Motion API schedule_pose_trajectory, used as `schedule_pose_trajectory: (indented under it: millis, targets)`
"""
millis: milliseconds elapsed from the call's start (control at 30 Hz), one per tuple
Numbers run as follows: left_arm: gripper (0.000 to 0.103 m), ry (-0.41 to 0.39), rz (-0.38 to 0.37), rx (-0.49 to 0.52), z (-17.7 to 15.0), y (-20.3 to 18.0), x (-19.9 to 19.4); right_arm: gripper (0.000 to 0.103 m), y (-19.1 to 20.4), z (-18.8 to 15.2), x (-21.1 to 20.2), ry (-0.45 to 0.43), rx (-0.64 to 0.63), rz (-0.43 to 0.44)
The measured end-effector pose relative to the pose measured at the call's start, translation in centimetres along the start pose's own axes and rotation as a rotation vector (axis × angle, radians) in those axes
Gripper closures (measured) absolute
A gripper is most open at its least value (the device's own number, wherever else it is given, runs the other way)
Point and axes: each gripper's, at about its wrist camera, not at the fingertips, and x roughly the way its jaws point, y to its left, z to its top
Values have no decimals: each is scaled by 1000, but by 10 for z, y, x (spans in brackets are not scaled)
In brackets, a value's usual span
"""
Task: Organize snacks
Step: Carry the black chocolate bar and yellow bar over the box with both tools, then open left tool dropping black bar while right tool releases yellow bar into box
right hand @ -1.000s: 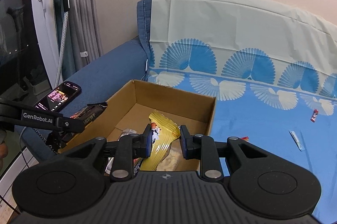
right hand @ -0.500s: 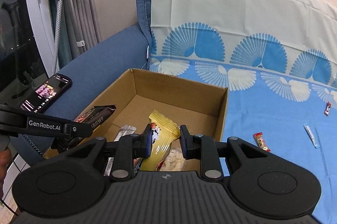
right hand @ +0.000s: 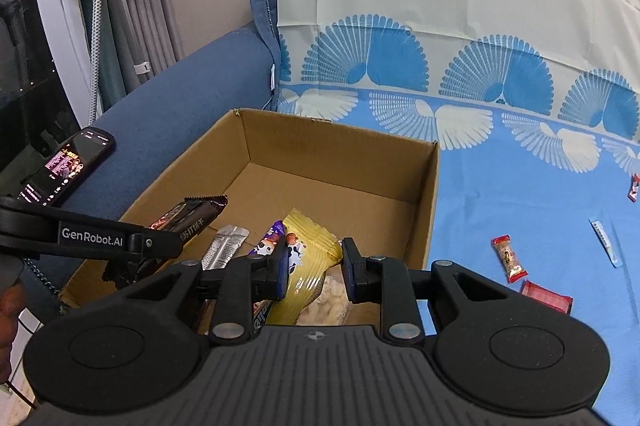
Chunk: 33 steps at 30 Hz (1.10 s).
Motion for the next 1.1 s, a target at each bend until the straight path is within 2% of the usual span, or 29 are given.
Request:
schedule_pose_trajectory:
  millis: [333, 400, 433, 467, 500, 533, 600, 700, 933, 1100]
  targets:
    - [60, 16, 28, 16, 2, 1, 15, 76, -4, 2, 9, 8, 5, 6]
    - [57, 8, 34, 23, 3, 1, 15, 72, -6, 4, 11, 16, 10, 20]
    - [45, -4, 39, 28, 3, 0, 14, 72, -7, 6, 12, 21, 23, 22]
    - [24, -21, 44, 32, 3, -1, 11, 62, -9, 8, 12, 26, 39, 22]
    - [13, -39, 49, 34, 4, -1, 8, 52, -10, 10, 12, 26, 52, 17]
    - [0, -61, 58, 34, 4, -1, 3, 48, -12, 12, 10, 21, 63, 8]
    - [0, -86, 66, 40, 3, -4, -6, 36, -13, 13, 5, 10, 71, 1]
    - [0, -58, 69, 43, -3, -4, -13, 19, -12, 11, -7, 12, 63, -7]
    - [0, 3, 83, 13, -37, -2, -41, 9, -1, -13, -45, 68, 48, 23]
    - [0, 9, 101, 10, -55, -6, -68, 6, 5, -26, -80, 47, 43, 16]
